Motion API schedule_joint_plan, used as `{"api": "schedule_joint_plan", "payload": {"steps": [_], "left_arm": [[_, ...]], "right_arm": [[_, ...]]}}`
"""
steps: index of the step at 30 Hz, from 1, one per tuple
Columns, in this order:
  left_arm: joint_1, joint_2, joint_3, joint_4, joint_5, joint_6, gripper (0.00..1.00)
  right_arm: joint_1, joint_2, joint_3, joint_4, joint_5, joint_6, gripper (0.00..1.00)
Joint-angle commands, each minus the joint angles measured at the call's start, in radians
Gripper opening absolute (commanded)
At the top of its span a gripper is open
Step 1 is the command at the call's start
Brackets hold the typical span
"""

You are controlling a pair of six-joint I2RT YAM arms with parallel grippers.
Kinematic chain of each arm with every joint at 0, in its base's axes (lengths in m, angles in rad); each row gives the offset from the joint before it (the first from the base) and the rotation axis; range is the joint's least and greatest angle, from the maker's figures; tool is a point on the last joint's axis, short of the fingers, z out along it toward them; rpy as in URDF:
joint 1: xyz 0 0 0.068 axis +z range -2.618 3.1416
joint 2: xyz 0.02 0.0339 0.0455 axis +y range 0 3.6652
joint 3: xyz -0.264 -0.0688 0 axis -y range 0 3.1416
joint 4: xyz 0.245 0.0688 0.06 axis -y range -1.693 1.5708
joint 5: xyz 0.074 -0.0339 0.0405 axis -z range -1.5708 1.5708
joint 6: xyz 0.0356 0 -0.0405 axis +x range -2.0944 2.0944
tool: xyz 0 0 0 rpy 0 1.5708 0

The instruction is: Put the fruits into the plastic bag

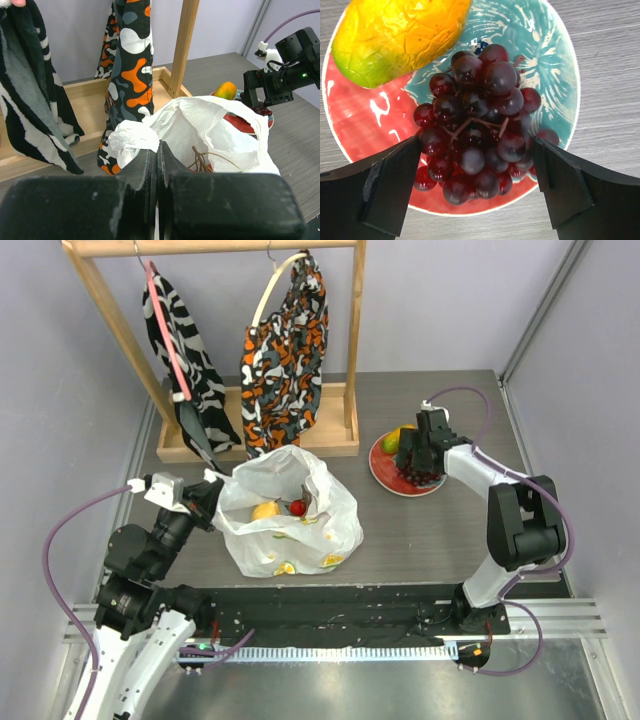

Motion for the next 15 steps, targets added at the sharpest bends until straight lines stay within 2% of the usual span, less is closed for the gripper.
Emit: {"api": "schedule_joint_plan", "payload": {"steps": [1,15], "left_arm": [[0.0,-0.007,0.01,0.017,0.006,0.002,0.0],[0.0,-0.009,0.01,0.019,0.006,0.002,0.0]], "right_arm": [[-0.007,0.023,0.039,0.018,-0.009,0.006,1.0],[-0.039,0.113,0.068,0.017,-0.02,0.009,1.0]]}}
